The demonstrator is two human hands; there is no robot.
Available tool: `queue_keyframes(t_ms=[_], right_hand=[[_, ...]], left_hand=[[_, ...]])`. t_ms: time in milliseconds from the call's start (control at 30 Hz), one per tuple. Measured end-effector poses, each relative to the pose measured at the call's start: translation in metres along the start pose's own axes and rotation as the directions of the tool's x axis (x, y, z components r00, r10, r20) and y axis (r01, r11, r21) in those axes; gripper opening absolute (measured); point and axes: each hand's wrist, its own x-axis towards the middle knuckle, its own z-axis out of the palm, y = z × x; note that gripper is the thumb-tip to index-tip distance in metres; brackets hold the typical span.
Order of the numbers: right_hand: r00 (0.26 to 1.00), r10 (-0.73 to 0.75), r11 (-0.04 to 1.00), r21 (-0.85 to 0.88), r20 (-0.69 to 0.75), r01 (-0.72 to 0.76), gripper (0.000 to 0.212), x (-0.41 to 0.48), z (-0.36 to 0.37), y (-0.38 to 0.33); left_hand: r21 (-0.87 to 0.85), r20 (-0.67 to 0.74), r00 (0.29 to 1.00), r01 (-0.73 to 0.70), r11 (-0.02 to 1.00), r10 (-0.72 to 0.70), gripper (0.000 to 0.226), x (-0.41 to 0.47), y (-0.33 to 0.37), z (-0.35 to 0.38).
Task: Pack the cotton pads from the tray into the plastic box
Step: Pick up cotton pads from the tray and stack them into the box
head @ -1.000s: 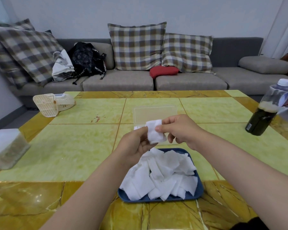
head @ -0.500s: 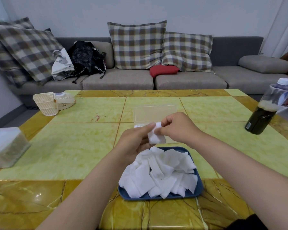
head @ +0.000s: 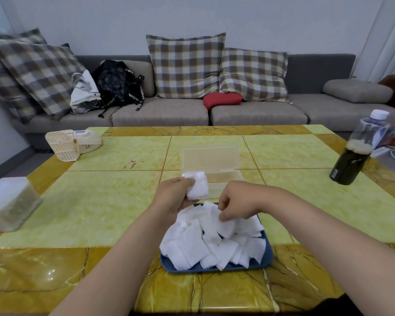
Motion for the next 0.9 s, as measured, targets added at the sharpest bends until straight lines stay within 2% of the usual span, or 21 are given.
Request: queue_keyframes(t_ms=[133, 267, 300, 400, 533, 767, 900], right_hand=[[0.997, -0.057, 0.947, 0.314, -0.046, 0.069, 0.009, -0.009, -0.026, 0.016], [0.969, -0.084, 0.736, 0.642, -0.231, 0.217, 0.007, -0.005, -0.028, 0.013], [0.96, -0.062, 0.713, 0.661, -0.272, 0.233, 0.01, -0.001, -0.025, 0.011], [0.95, 0.018, 0.752, 0.631, -0.313, 0.193, 0.02, 0.007, -0.014, 0.003], [0.932, 0.125, 0.747, 0.651, -0.341, 0.138, 0.016, 0.017, -0.012, 0.0], [0.911, 0.16, 0.792, 0.601, -0.379, 0.11, 0.017, 0.025, -0.01, -0.005], [0.904, 0.177, 0.803, 0.588, -0.389, 0.096, 0.016, 0.028, -0.01, -0.008]], left_hand=[[0.011, -0.016, 1.0, -0.008, 1.0, 0.009, 0.004, 0.004, -0.003, -0.002], [0.004, 0.07, 0.998, 0.002, 1.0, -0.002, 0.015, 0.003, -0.004, 0.004], [0.0, 0.104, 0.995, 0.004, 1.0, -0.004, 0.017, 0.002, -0.004, 0.006], [-0.068, 0.177, 0.984, 0.022, 0.997, -0.01, 0.019, -0.003, -0.003, 0.009], [-0.16, 0.174, 0.984, 0.049, 0.986, -0.021, 0.021, -0.003, 0.001, 0.006], [-0.196, 0.191, 0.982, 0.041, 0.98, -0.002, 0.034, 0.002, 0.0, 0.003], [-0.064, 0.176, 0.982, -0.052, 0.997, 0.062, 0.019, 0.005, -0.001, 0.002]])
